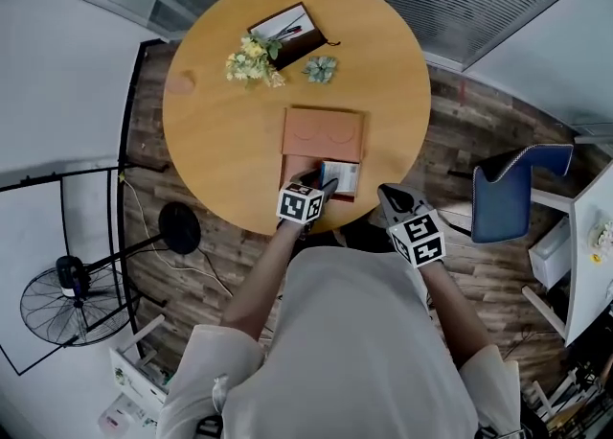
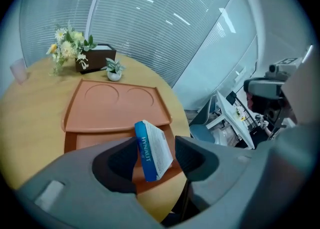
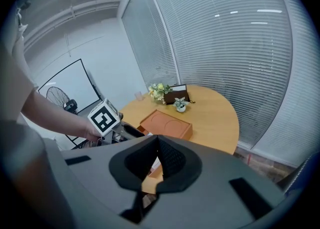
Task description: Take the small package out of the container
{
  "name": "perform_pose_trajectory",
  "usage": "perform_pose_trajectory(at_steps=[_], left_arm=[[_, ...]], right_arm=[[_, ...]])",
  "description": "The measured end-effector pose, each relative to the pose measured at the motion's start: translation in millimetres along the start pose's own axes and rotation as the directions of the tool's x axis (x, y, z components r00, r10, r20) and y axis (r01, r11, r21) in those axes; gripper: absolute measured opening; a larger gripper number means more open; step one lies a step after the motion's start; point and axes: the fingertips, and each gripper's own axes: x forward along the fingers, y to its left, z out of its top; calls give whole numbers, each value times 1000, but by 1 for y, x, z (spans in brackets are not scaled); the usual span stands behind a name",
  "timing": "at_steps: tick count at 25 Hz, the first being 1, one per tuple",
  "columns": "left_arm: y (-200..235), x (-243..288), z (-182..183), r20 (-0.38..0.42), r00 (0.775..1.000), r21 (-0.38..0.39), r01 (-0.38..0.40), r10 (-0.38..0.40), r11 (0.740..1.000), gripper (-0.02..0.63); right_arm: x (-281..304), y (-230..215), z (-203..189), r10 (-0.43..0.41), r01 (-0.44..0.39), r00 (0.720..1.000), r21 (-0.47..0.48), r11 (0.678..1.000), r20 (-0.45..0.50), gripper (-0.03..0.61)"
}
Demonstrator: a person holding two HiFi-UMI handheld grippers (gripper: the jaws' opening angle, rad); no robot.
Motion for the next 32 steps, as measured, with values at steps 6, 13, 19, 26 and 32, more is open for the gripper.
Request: perform_pose_trajectory(at_steps=[6, 13, 19, 26, 32], left_arm=[[-27, 0, 13, 97, 995, 42, 8, -13, 999, 232], [-46, 30, -1, 24, 1000, 97, -3, 1, 995, 230], [-31, 29, -7, -5, 997, 30, -81, 81, 996, 105], [-25, 7, -8, 19, 994, 5, -112, 112, 994, 80], [-25, -22, 1, 68, 989, -1, -133, 133, 991, 80]], right_arm=[[-15, -2, 0, -24, 24, 1000, 5, 1000, 16, 3], [-29, -11, -10, -65, 65, 998, 27, 998, 16, 3], [-41, -22, -18, -93, 92, 995, 45, 995, 21, 3], [-41, -18, -15, -68, 65, 996, 56, 996, 49, 3], [-40, -10, -13, -51, 46, 996, 58, 997, 74, 3]])
